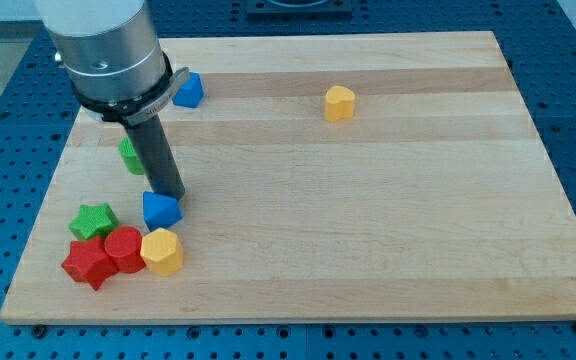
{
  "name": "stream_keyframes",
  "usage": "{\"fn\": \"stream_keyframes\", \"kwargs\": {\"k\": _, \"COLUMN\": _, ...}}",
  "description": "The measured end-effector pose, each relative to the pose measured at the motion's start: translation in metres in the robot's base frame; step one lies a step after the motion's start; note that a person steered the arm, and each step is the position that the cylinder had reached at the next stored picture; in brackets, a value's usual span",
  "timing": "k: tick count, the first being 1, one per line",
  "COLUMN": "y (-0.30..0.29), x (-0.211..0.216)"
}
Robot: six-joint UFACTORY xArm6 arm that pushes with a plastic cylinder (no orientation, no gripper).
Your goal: Move the green circle slightly down
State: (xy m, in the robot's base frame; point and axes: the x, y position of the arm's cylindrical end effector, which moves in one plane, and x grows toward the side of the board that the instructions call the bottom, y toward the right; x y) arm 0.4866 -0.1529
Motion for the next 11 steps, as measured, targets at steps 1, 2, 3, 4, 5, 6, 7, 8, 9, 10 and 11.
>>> {"fn": "stream_keyframes", "kwargs": {"k": 1, "y": 0.0, "x": 0.009}}
{"fn": "stream_keyframes", "kwargs": {"k": 2, "y": 0.0, "x": 0.01}}
{"fn": "stream_keyframes", "kwargs": {"k": 3, "y": -0.005, "x": -0.011}}
{"fn": "stream_keyframes", "kwargs": {"k": 4, "y": -0.005, "x": -0.037}}
{"fn": "stream_keyframes", "kwargs": {"k": 5, "y": -0.005, "x": -0.072}}
{"fn": "stream_keyframes", "kwargs": {"k": 6, "y": -0.015, "x": -0.099}}
{"fn": "stream_keyframes", "kwargs": {"k": 7, "y": -0.046, "x": -0.1}}
{"fn": "stream_keyframes", "kwargs": {"k": 8, "y": -0.049, "x": -0.091}}
{"fn": "stream_keyframes", "kwargs": {"k": 9, "y": -0.049, "x": -0.077}}
{"fn": "stream_keyframes", "kwargs": {"k": 10, "y": -0.049, "x": -0.062}}
{"fn": "stream_keyframes", "kwargs": {"k": 11, "y": -0.049, "x": -0.049}}
